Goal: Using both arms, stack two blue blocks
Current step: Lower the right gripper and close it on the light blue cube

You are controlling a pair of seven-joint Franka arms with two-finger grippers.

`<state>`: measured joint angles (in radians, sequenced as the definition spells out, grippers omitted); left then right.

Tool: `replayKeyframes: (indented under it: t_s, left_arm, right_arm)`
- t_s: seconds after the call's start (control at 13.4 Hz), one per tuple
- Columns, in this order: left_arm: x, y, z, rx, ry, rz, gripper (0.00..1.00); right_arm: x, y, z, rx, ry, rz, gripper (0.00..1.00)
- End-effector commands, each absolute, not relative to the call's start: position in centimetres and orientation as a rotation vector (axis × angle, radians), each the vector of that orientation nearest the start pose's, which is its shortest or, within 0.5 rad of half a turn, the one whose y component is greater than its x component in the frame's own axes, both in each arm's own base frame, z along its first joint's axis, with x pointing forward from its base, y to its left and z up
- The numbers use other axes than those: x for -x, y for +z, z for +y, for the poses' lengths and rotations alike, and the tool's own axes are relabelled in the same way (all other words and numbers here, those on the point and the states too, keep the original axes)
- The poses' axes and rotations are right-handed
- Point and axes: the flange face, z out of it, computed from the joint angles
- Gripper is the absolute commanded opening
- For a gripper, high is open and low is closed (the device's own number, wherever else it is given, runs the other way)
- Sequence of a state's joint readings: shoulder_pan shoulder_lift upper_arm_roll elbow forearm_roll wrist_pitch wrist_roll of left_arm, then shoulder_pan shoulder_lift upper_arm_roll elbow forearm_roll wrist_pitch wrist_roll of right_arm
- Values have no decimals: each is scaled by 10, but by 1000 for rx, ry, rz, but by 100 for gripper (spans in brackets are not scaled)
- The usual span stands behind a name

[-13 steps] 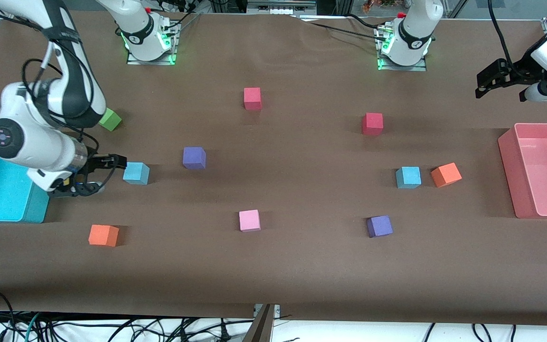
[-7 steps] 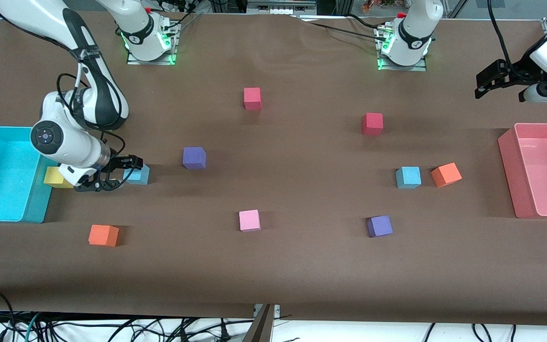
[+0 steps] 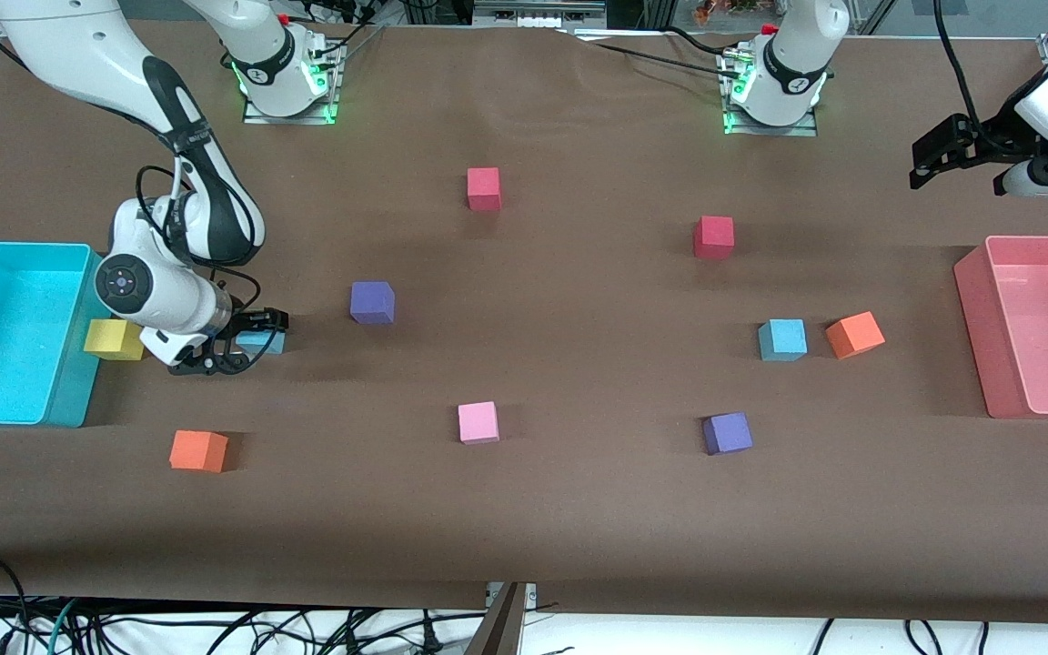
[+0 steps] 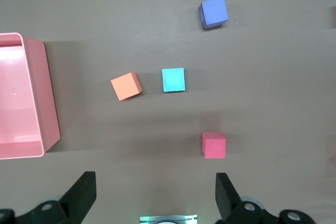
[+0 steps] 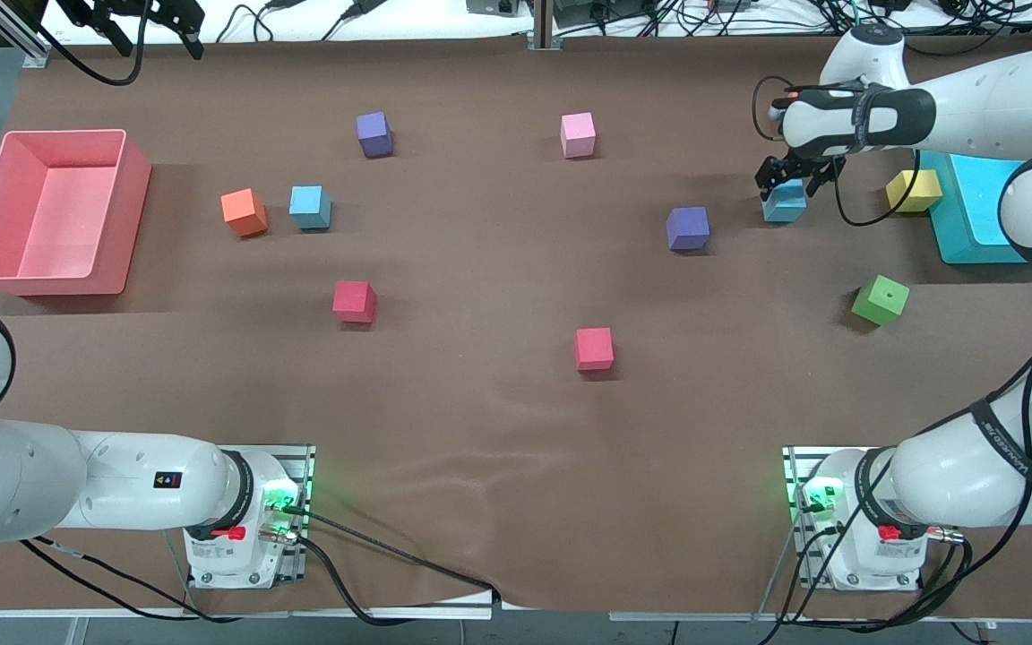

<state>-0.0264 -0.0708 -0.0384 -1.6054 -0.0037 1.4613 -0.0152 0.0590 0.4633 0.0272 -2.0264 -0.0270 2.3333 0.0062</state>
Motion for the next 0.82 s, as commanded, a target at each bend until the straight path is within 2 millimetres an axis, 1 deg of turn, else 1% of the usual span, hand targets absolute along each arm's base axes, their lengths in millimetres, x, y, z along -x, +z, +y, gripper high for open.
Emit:
replayKeyframes:
  t_s: [0.0,0.07,0.15,0.3,0.37,0.45,0.52,0.6,0.75]
  left_arm:
    - [-517,638,-32,3110,103,69,100]
    - [-517,638,-32,3110,103,69,100]
    - [-517,638,-32,3110,103,69,100]
    - [-517,638,-32,3110,103,69,100]
    - [-517,638,-32,3110,103,69,100]
    - [-517,638,-32,3110,103,69,100]
    - [-517,638,-32,3110,103,69,100]
    - [-517,638,-32,3110,103,69,100]
    - [-517,638,-32,3110,103,69,100]
  right_arm:
    - [-582,200,47,3142,250,-153,89]
    - [-582,200,47,3141,253,-153,48]
    - [-581,200,49,3141,267,-163,0]
    - [-584,204,50,3141,289,-157,0]
    - [-590,212,52,3141,286,-159,0]
    - [-599,225,55,3141,308,-162,0]
    - [-612,248,64,3141,327,-175,0]
    - [-624,268,78,3134,342,-180,0]
    - [-640,299,123,3107,362,-150,0]
